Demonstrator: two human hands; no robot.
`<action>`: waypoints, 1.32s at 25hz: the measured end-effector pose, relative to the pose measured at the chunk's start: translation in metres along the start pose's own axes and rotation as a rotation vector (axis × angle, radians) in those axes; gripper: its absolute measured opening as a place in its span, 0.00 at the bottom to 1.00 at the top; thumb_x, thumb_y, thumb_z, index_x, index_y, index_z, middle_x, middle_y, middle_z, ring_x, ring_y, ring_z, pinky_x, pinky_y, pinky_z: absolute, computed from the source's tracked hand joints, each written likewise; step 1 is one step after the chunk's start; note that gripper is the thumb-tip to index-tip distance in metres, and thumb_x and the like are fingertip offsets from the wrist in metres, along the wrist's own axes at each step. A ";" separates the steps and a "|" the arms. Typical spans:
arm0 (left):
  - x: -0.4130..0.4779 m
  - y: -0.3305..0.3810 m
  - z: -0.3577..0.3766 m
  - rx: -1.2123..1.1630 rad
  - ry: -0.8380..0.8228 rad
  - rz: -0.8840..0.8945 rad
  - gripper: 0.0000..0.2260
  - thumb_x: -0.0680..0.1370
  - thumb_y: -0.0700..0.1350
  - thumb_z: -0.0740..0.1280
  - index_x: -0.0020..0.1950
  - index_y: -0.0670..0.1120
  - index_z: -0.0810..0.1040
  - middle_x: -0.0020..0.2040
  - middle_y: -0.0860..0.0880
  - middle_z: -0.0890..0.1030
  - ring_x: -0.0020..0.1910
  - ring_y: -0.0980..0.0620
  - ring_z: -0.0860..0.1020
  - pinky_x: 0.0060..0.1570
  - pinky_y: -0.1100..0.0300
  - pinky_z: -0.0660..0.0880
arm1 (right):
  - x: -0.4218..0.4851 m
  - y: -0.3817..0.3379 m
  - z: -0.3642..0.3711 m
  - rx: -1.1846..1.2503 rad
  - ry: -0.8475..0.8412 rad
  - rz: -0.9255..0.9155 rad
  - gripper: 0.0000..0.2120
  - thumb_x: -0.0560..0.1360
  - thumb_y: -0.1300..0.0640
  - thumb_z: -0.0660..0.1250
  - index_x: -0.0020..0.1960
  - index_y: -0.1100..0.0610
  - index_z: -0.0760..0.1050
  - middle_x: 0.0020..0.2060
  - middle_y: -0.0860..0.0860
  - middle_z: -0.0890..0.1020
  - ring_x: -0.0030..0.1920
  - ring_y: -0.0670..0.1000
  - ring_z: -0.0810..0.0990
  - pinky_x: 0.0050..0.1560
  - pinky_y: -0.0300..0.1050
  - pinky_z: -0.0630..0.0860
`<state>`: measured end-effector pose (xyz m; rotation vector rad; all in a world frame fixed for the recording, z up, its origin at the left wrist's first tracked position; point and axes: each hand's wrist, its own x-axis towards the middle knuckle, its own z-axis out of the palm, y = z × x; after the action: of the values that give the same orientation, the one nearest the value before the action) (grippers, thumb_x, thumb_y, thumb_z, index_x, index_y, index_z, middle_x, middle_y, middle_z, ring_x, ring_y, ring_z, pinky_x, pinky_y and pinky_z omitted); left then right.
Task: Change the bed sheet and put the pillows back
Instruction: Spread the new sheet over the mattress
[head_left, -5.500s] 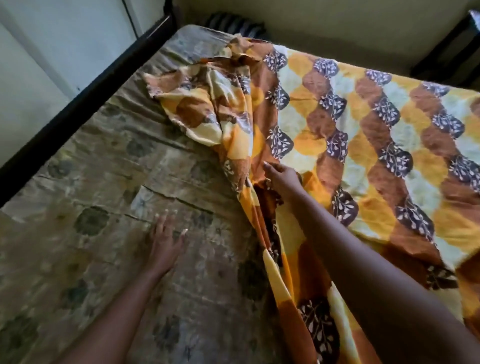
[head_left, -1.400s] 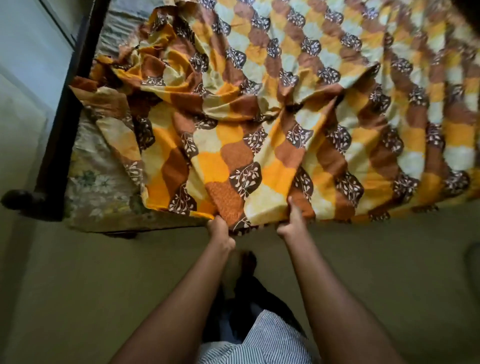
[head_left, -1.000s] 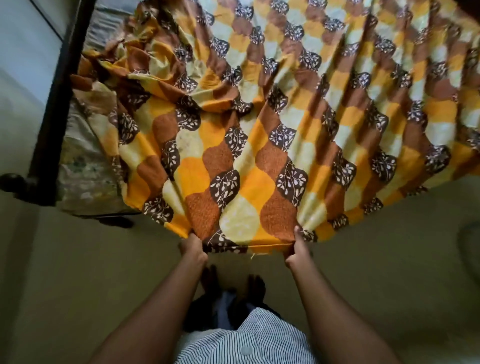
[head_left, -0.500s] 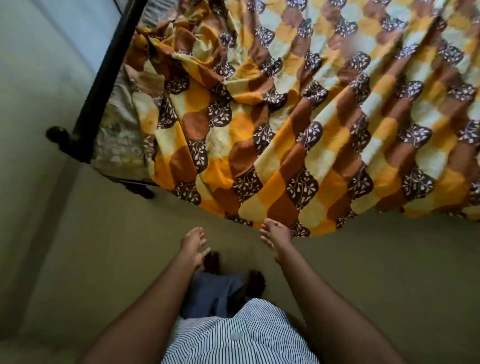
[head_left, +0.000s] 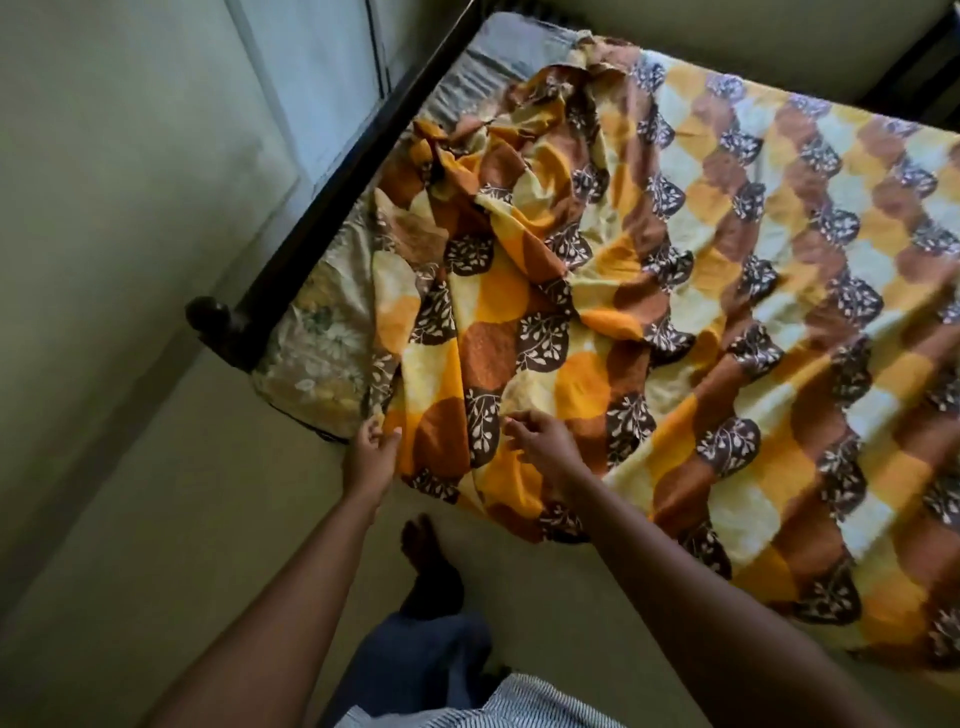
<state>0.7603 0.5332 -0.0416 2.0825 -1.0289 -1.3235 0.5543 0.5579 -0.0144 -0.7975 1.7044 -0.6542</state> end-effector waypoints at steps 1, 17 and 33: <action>0.021 0.010 -0.002 0.020 0.009 0.002 0.20 0.79 0.49 0.63 0.70 0.46 0.67 0.66 0.45 0.73 0.61 0.44 0.73 0.55 0.53 0.70 | 0.021 -0.018 0.003 -0.065 -0.015 -0.003 0.08 0.78 0.55 0.62 0.55 0.55 0.75 0.43 0.50 0.80 0.39 0.44 0.77 0.35 0.35 0.72; 0.165 0.048 0.015 -0.204 0.240 -0.316 0.15 0.81 0.46 0.58 0.59 0.39 0.76 0.57 0.38 0.79 0.55 0.41 0.77 0.56 0.51 0.73 | 0.253 -0.144 0.082 0.047 -0.215 0.257 0.12 0.76 0.51 0.65 0.55 0.57 0.73 0.38 0.51 0.76 0.35 0.48 0.75 0.38 0.42 0.74; 0.179 0.039 -0.004 0.349 0.473 -0.012 0.19 0.76 0.50 0.67 0.66 0.49 0.74 0.66 0.43 0.71 0.64 0.43 0.69 0.59 0.49 0.66 | 0.284 -0.220 0.177 -0.910 -0.374 -0.604 0.15 0.75 0.58 0.67 0.62 0.55 0.74 0.55 0.52 0.80 0.52 0.50 0.79 0.50 0.45 0.78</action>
<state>0.7961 0.3677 -0.1113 2.4910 -1.0830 -0.6271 0.7139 0.1938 -0.0614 -1.9838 1.3623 -0.0457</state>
